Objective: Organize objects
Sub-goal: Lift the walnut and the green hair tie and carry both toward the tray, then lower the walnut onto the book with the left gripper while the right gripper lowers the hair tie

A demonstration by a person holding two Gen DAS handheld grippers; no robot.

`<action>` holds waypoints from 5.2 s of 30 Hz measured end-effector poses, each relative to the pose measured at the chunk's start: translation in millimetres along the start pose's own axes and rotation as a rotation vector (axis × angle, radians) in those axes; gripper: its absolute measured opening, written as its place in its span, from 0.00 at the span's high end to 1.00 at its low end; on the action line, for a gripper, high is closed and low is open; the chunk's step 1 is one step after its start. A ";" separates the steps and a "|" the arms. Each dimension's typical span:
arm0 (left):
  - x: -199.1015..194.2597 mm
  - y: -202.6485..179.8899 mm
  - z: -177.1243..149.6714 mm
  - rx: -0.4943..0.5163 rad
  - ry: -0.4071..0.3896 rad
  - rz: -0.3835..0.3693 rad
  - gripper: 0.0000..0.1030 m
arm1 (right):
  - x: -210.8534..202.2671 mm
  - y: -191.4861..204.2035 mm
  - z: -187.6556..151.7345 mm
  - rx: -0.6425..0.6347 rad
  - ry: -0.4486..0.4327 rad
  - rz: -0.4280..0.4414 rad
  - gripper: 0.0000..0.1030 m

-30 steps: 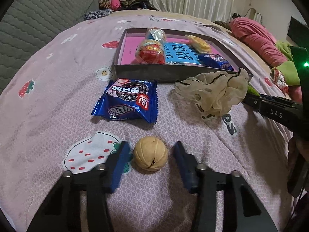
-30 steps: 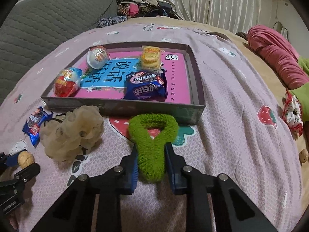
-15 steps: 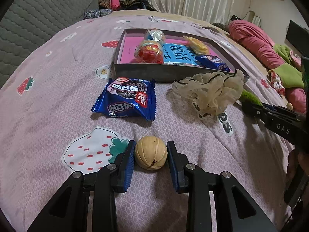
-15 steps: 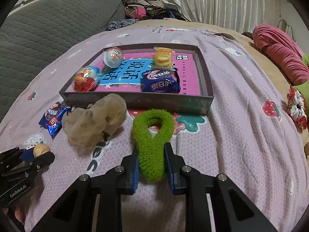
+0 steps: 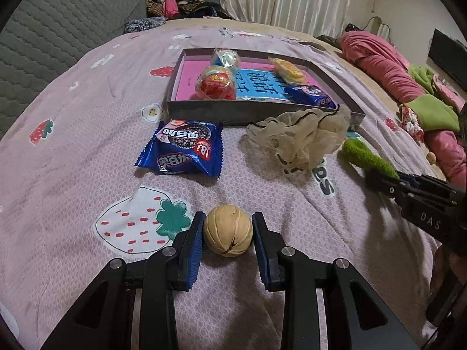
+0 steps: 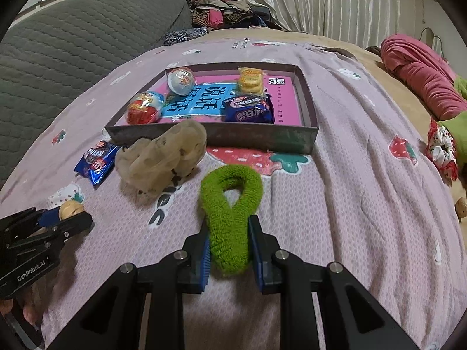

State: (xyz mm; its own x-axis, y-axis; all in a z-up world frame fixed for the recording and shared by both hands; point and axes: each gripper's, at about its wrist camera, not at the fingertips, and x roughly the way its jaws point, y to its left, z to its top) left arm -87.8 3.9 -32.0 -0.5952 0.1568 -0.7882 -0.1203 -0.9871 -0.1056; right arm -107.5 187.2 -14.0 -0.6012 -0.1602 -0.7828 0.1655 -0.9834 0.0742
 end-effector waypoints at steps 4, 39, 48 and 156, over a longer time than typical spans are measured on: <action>-6.5 -4.8 -0.6 0.013 -0.011 0.003 0.68 | -7.8 3.1 -5.7 -0.004 -0.001 0.004 0.77; -73.0 -30.5 4.5 0.032 -0.097 -0.006 0.68 | -77.6 17.5 -24.9 0.002 -0.076 0.043 0.77; -88.2 -37.8 10.8 0.040 -0.126 0.003 0.68 | -95.7 20.9 -21.8 -0.011 -0.104 0.049 0.77; 151.1 -67.0 193.3 0.129 -0.114 0.039 0.68 | 97.9 -63.3 133.3 0.088 -0.158 -0.021 0.77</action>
State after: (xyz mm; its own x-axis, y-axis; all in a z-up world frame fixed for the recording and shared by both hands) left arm -323.3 99.9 -26.8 -0.6865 0.1285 -0.7157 -0.1924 -0.9813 0.0084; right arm -281.1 222.4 -12.9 -0.7205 -0.1438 -0.6784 0.0867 -0.9893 0.1176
